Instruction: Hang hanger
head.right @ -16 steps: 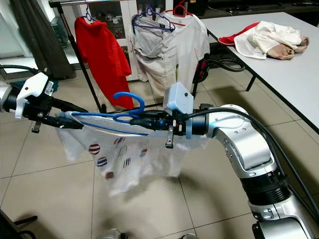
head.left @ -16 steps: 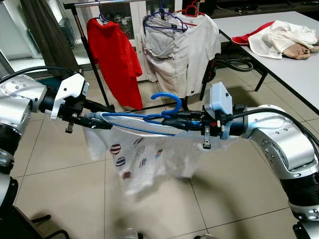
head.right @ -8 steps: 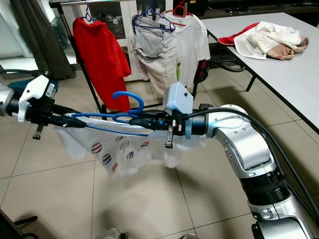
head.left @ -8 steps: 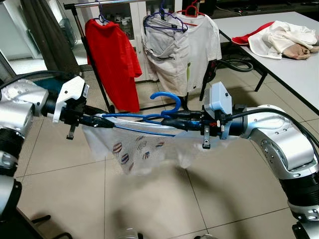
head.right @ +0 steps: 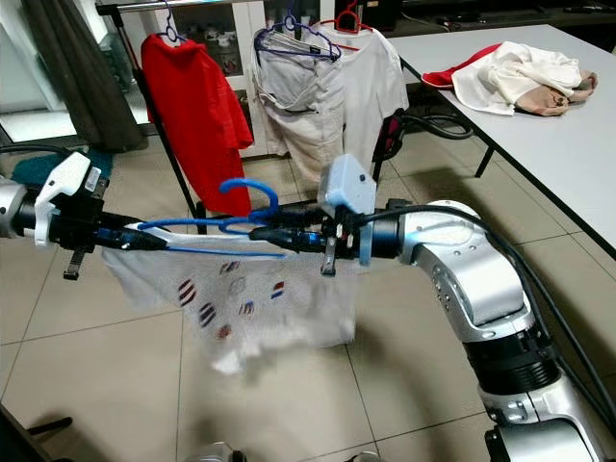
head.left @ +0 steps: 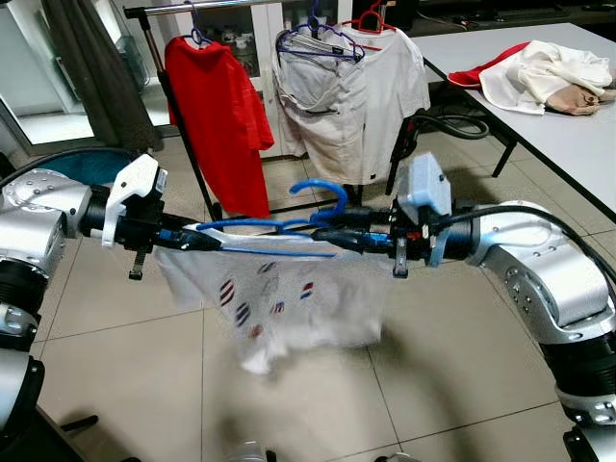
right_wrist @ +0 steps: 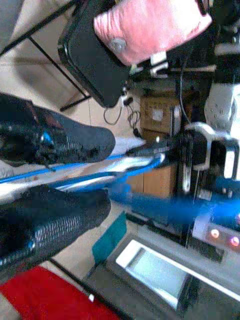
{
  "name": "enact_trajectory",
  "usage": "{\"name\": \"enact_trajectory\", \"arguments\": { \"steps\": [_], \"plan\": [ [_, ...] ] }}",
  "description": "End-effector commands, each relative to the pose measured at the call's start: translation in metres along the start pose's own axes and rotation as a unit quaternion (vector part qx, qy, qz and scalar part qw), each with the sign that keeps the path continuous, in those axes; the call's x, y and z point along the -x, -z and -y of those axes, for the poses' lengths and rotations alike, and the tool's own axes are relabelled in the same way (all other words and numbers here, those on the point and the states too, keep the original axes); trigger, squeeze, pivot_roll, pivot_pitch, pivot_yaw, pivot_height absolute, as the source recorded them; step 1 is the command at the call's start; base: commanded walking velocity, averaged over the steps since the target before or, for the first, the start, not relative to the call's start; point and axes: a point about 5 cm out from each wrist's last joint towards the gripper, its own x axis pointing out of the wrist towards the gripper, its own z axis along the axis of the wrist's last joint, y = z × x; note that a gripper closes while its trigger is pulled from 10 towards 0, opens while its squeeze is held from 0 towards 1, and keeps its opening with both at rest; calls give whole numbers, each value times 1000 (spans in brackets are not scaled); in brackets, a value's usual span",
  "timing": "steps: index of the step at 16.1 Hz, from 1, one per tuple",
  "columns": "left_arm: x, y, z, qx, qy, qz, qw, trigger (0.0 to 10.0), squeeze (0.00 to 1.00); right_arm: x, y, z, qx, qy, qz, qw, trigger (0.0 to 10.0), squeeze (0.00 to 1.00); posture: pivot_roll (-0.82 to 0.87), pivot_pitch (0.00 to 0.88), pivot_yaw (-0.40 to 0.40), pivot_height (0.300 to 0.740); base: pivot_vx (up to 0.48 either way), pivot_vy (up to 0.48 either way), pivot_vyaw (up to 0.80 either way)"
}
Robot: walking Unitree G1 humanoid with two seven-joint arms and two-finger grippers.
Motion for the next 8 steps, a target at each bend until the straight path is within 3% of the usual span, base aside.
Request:
{"name": "enact_trajectory", "arguments": {
  "steps": [1,3,6,7,8],
  "plan": [
    [4,4,0,13,-21,5,1000,0,0,8,-6,9,12,20,7,1000,10000,1000,-18,0,104,740,0,0,0],
    [3,8,-1,29,-52,7,998,0,0,19,-9,18,17,51,9,999,10000,1000,-19,0,107,740,0,0,0],
    [-2,16,-1,57,-88,26,994,0,0,34,-7,33,10,151,5,988,10000,1000,-20,0,106,740,0,0,0],
    [-5,16,-2,65,-106,48,991,0,0,39,-3,40,-8,222,7,975,10000,1000,-20,0,105,740,0,0,0],
    [-7,14,-3,69,-118,74,988,0,0,34,1,37,-31,239,19,970,10000,976,-20,1,107,740,0,0,0]
  ]
}}
